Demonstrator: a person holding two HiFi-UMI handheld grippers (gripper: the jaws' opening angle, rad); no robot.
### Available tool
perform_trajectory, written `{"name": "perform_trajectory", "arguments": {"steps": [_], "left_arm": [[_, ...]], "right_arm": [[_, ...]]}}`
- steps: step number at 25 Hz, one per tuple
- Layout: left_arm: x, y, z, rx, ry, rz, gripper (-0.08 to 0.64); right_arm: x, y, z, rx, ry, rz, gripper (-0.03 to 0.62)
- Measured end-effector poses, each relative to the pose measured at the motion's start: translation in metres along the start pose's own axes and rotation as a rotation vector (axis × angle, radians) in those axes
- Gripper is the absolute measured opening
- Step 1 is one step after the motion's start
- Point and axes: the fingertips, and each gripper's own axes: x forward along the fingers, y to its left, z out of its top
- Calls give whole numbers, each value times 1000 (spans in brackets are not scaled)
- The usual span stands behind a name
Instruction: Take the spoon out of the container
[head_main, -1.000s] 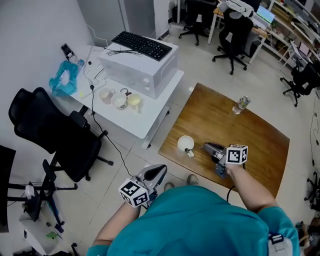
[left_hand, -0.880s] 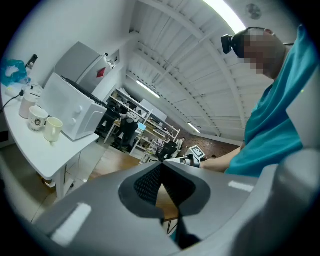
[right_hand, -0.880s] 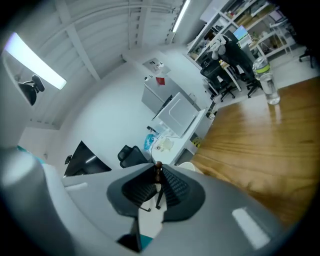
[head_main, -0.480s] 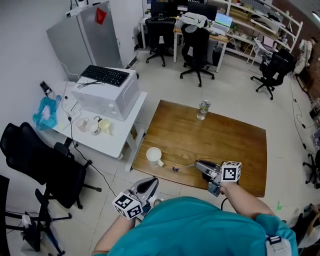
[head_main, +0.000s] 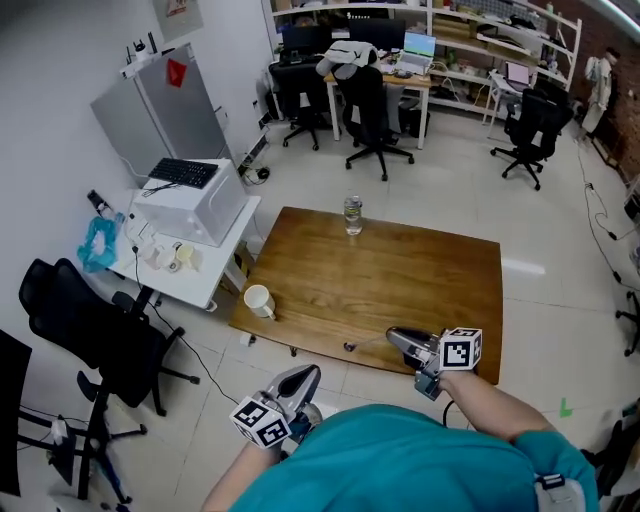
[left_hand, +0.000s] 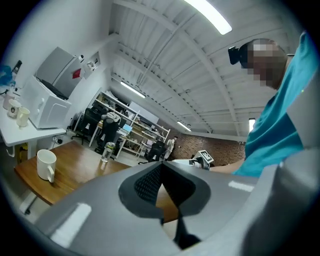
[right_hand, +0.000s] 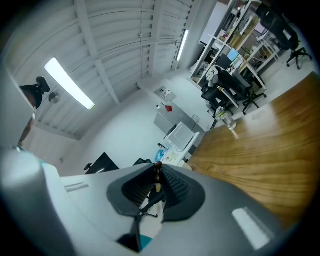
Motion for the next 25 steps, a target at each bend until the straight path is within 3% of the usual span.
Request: {"name": "perform_trajectory", "arguments": {"steps": [6,12,20,25], "left_arm": [[-13,-82,18,54,23,16,2],[-49,-136,21,52,15,24,2],[-111,-199,-4,26,46,-71,2],[-127,-232,-10,-36,47,-139,2]], "right_arm": [[-72,41,-16,77,-38,-1,44],[-106,91,-48,73,-32,10,46],[-144,161,-87,82,-114,-73,46],[-174,199,-110,56,-132,-147,46]]}}
